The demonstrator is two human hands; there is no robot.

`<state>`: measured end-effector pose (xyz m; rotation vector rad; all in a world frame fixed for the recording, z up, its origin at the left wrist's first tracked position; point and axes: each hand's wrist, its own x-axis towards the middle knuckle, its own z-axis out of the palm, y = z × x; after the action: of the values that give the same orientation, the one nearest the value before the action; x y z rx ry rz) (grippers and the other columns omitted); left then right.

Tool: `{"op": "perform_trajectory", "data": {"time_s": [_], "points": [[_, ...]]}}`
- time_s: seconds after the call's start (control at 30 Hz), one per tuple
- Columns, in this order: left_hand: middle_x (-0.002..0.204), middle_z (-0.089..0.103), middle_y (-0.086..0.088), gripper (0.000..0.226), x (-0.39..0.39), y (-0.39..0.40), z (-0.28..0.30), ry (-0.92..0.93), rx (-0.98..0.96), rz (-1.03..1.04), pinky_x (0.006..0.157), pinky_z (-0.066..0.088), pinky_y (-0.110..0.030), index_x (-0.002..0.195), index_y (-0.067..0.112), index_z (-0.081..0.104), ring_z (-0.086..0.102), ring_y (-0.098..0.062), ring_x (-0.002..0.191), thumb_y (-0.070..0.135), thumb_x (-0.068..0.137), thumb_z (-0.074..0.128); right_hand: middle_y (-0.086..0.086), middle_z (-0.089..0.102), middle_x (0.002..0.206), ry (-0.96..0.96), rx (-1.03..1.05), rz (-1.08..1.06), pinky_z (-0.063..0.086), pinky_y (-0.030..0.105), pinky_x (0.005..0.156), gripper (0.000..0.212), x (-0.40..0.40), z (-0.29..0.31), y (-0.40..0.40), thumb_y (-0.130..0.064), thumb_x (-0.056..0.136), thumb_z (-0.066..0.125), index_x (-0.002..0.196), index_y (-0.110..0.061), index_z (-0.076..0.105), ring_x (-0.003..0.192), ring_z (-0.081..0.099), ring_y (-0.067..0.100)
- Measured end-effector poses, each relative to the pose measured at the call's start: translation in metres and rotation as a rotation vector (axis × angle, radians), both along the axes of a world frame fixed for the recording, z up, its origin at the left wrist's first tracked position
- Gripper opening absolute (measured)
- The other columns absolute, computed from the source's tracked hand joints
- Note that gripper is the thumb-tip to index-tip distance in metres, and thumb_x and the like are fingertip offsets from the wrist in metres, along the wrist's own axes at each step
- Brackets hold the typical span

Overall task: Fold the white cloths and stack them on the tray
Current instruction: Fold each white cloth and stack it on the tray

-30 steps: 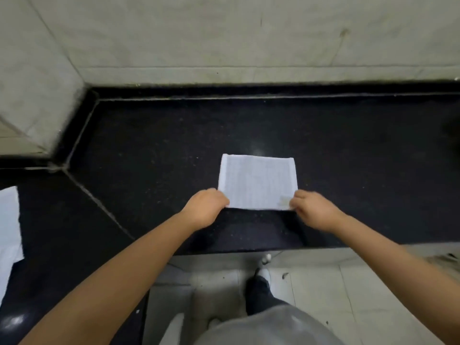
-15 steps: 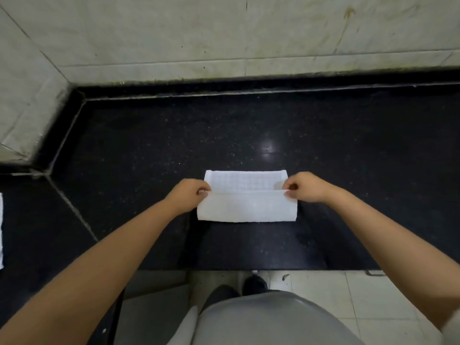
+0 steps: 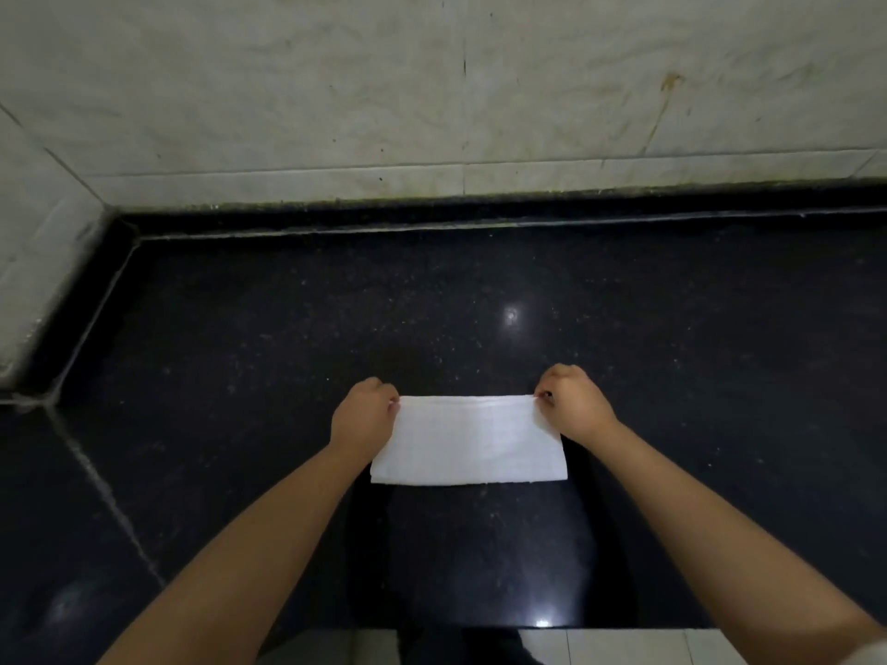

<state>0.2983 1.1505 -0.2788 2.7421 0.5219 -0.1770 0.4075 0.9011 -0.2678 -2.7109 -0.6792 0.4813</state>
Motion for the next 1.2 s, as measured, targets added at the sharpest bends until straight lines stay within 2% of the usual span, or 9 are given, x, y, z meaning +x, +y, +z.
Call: {"op": "perform_trajectory", "data": {"time_s": [0.17,0.23,0.33,0.5,0.67,0.83,0.93,1.1,1.2], "points": [[0.119,0.060,-0.009,0.023,-0.001,0.006,-0.009,-0.014,0.030,-0.164,0.087,0.048,-0.033,0.107,0.002,0.064,0.053,-0.024,0.110,0.011,0.094,0.048,0.010,0.058,0.114,-0.053,-0.045,0.038,0.045,0.032,0.088,0.026,-0.002,-0.008,0.000,-0.011,0.093,0.043,0.105,-0.003,0.065,0.109,0.047,0.025],[0.092,0.069,-0.007,0.010,0.000,0.009,-0.008,-0.020,0.028,-0.230,0.068,0.053,-0.025,0.086,0.007,0.070,0.064,-0.022,0.085,0.008,0.076,0.071,0.011,0.059,0.111,-0.095,-0.080,0.089,0.043,0.033,0.086,0.027,-0.003,-0.009,0.000,-0.012,0.093,0.042,0.105,-0.002,0.064,0.107,0.048,0.027],[0.061,0.062,0.003,0.037,0.001,0.011,-0.006,0.122,-0.039,-0.227,0.042,0.046,-0.015,0.061,0.017,0.066,0.059,-0.012,0.052,0.008,0.036,0.091,0.013,0.058,0.106,-0.095,-0.129,0.145,0.042,0.034,0.082,0.024,-0.003,-0.008,0.001,-0.008,0.092,0.041,0.102,-0.001,0.062,0.102,0.050,0.028],[0.106,0.055,-0.005,0.030,0.003,0.011,-0.003,0.056,0.075,-0.337,0.073,0.049,-0.028,0.114,0.010,0.056,0.057,-0.019,0.083,0.005,0.085,0.060,0.005,0.041,0.094,0.045,-0.143,0.235,0.039,0.029,0.069,0.011,0.001,0.012,0.003,-0.004,0.089,0.042,0.083,-0.009,0.049,0.079,0.044,0.017],[0.078,0.053,-0.005,0.028,0.014,0.018,0.041,-0.114,0.096,-0.322,0.062,0.037,-0.034,0.077,0.015,0.049,0.049,-0.017,0.070,0.038,0.093,0.047,0.013,0.057,0.084,-0.080,0.032,0.190,0.042,0.032,0.072,0.008,0.019,0.056,0.000,-0.003,0.081,0.052,0.076,-0.008,0.055,0.084,0.055,0.029],[0.080,0.054,-0.003,0.014,0.019,0.026,0.080,-0.325,0.105,-0.314,0.061,0.036,-0.031,0.084,0.011,0.060,0.048,-0.022,0.071,0.021,0.089,0.052,0.018,0.064,0.073,-0.463,0.292,0.150,0.051,0.039,0.064,0.013,0.014,0.088,-0.012,0.009,0.071,0.062,0.082,0.002,0.064,0.072,0.059,0.035],[0.073,0.063,-0.010,0.022,0.005,0.025,0.067,-0.519,0.302,-0.594,0.050,0.041,-0.029,0.078,0.006,0.070,0.056,-0.027,0.056,0.011,0.080,0.049,0.014,0.066,0.074,-0.548,0.273,0.178,0.052,0.038,0.060,0.033,-0.004,0.067,-0.021,-0.003,0.073,0.044,0.097,-0.001,0.067,0.067,0.060,0.034],[0.065,0.062,0.001,0.010,-0.051,0.003,0.001,-0.185,0.244,-0.653,0.057,0.048,-0.026,0.063,0.017,0.067,0.061,-0.019,0.055,0.016,0.070,0.060,0.009,0.069,0.081,-0.403,-0.008,0.178,0.051,0.035,0.057,0.019,-0.074,-0.005,-0.040,-0.002,0.058,0.070,0.074,-0.013,0.070,0.071,0.067,0.032],[0.073,0.064,0.007,0.010,-0.071,-0.006,-0.016,-0.092,0.204,-0.604,0.065,0.051,-0.024,0.072,0.022,0.068,0.063,-0.012,0.066,0.026,0.064,0.074,0.013,0.070,0.089,-0.292,-0.014,0.105,0.054,0.045,0.064,0.040,-0.094,-0.022,-0.045,0.003,0.045,0.084,0.082,-0.008,0.071,0.078,0.069,0.032]]}}
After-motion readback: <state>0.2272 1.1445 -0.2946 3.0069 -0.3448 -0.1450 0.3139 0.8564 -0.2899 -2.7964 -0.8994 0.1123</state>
